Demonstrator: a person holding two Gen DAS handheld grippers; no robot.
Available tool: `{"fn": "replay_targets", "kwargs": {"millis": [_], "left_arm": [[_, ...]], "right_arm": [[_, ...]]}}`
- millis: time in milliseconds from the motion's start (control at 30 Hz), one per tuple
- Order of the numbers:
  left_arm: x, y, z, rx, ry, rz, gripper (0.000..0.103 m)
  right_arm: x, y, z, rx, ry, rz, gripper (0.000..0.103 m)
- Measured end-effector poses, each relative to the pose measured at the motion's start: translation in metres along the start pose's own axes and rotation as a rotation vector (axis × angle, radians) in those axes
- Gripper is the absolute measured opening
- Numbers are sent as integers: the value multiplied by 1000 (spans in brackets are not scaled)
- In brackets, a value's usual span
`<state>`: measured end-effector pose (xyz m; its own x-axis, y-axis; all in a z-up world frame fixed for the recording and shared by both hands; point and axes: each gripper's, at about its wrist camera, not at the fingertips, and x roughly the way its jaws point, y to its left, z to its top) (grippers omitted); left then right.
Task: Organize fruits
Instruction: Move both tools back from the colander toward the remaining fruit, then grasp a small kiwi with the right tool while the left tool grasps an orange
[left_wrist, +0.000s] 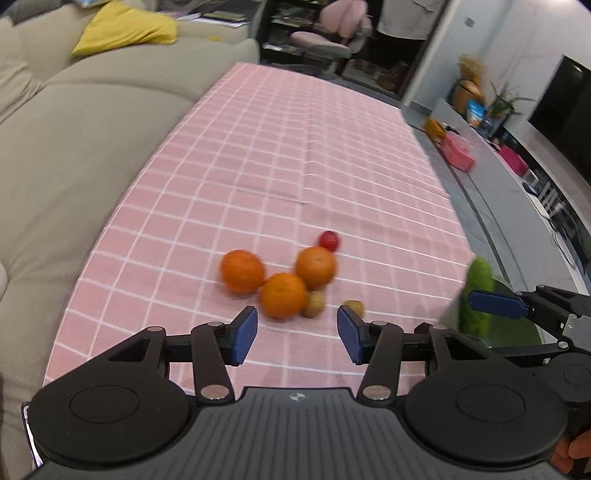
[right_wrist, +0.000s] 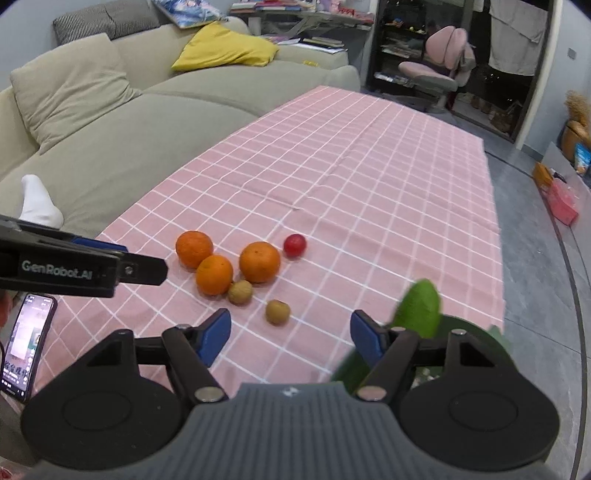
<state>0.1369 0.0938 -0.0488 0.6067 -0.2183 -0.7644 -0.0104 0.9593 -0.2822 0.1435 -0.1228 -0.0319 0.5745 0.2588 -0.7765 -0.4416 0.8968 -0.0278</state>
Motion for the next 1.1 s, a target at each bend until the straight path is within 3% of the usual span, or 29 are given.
{"fn": "replay_targets", "kwargs": {"millis": [267,567,833,1100], "left_arm": [[30,30,1,-65,29,9,59],[62,27,1,-91,70,-76,59],[88,24,5,-140,97,-76,59],[101,22,7,-163,115,-70,59]], "right_arm": [[50,9,14,20,63,27,56],[99,13,16,28,137,13,44],[119,6,12,71,181,21,39],[127,3,12,95,197,32,26]]}}
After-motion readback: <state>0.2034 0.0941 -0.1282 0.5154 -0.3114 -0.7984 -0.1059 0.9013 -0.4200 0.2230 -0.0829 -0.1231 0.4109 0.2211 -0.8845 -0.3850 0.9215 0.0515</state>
